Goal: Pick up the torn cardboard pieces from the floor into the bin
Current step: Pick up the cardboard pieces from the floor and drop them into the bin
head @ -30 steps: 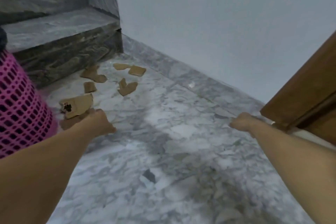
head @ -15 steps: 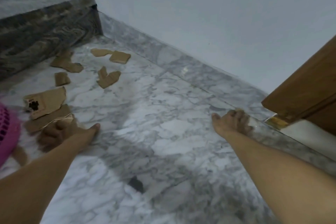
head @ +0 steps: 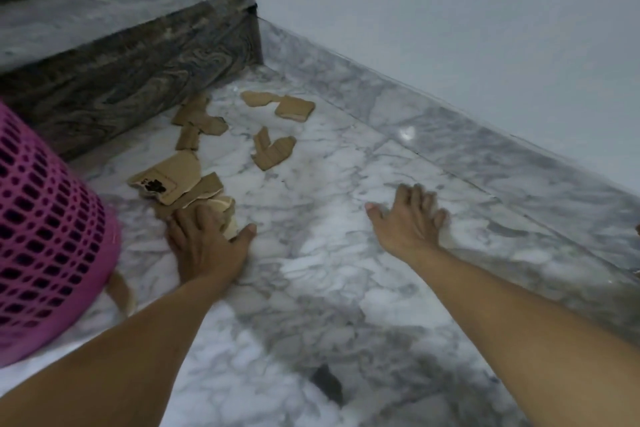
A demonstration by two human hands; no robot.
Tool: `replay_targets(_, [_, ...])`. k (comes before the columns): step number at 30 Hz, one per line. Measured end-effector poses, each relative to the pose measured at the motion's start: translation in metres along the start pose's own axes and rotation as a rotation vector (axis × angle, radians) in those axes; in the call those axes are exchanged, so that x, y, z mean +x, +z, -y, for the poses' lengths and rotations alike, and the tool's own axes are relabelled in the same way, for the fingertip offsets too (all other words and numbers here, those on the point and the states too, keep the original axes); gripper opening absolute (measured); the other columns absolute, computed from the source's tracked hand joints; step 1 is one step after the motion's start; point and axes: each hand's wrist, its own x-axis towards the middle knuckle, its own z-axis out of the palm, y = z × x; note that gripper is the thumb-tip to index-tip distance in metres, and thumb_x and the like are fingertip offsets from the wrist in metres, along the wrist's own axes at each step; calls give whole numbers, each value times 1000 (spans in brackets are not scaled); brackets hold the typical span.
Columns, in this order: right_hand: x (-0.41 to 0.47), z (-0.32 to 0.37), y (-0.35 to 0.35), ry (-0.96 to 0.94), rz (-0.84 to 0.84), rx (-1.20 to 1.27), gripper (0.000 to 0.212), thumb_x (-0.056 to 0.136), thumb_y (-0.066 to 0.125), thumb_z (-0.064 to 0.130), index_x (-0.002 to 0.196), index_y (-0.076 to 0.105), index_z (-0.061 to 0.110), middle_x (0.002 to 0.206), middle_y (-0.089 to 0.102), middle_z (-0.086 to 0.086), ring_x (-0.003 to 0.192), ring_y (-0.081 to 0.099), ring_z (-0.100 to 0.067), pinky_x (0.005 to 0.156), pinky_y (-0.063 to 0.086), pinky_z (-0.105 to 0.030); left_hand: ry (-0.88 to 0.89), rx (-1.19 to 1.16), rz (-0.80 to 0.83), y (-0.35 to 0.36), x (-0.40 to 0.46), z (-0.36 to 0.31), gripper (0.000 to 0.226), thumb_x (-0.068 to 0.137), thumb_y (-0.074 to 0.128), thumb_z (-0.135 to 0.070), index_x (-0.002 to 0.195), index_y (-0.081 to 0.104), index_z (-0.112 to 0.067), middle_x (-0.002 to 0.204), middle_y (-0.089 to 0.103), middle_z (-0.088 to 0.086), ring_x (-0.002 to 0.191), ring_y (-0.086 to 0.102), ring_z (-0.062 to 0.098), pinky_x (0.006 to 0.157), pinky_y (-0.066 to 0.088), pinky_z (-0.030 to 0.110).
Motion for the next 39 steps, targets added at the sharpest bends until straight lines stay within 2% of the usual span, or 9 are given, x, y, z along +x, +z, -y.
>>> replay_targets(4, [2, 61, 19, -306, 55, -32, 83, 93, 30, 66, 154, 8, 15, 163, -3, -8, 149, -7, -33, 118, 1, -58, 127, 41, -22, 0, 15, 19, 79, 74, 46, -70, 122, 47, -7, 134, 43, 27, 129, 35, 45, 111, 25, 55])
replay_targets(7, [8, 91, 30, -427, 76, -78, 86, 91, 27, 69, 154, 6, 15, 163, -6, -7, 149, -9, -34, 117, -2, -60, 131, 35, 4, -3, 24, 24, 89, 73, 35, -75, 133, 42, -10, 146, 34, 24, 136, 27, 42, 112, 24, 55])
replay_targets(9, [16, 107, 35, -471, 68, -105, 87, 92, 23, 70, 155, 2, 14, 163, -9, -8, 149, -12, -35, 117, -4, -60, 121, 46, 2, -5, 27, 21, 89, 76, 37, -74, 138, 39, -11, 151, 28, 24, 139, 24, 41, 113, 22, 56])
replay_targets(17, [48, 160, 48, -624, 47, -208, 82, 93, 13, 66, 156, -9, 18, 163, -16, -3, 148, -19, -31, 118, -9, -55, 81, 78, -41, -5, 28, 23, 82, 82, 42, -66, 144, 40, -11, 149, 38, 20, 138, 32, 36, 113, 28, 52])
replay_targets(26, [55, 169, 43, -668, 67, -262, 83, 89, 2, 69, 154, -15, 19, 161, -22, -3, 145, -27, -33, 116, -9, -60, 35, 109, 83, -12, 30, 19, 86, 82, 42, -65, 150, 33, -14, 158, 24, 14, 147, 19, 31, 116, 19, 52])
replay_targets(31, [54, 166, 47, -666, 51, -249, 83, 92, 11, 68, 156, 2, 16, 164, -6, -7, 148, -16, -35, 116, -3, -61, 43, 108, 128, -13, 30, 16, 86, 82, 44, -65, 150, 34, -13, 159, 22, 13, 147, 18, 32, 115, 22, 54])
replay_targets(33, [58, 167, 47, -686, 4, -212, 82, 92, 23, 64, 154, 23, 10, 162, 16, -12, 150, 1, -35, 116, 3, -61, 37, 99, 132, -14, 30, 16, 87, 81, 44, -66, 150, 34, -13, 159, 21, 12, 148, 18, 32, 115, 22, 55])
replay_targets(35, [71, 179, 41, -756, -47, -94, 69, 87, 37, 54, 136, 47, 7, 150, 39, -17, 145, 19, -33, 113, 12, -61, 30, 101, 120, -15, 32, 16, 88, 79, 48, -66, 148, 36, -13, 159, 23, 12, 147, 20, 32, 114, 25, 54])
replay_targets(39, [119, 249, 28, -910, -119, 131, 49, 85, 41, 44, 116, 54, 9, 143, 43, -16, 140, 28, -32, 113, 15, -57, 24, 147, 52, -8, 34, 17, 87, 75, 54, -66, 145, 43, -14, 155, 32, 13, 143, 30, 33, 111, 30, 52])
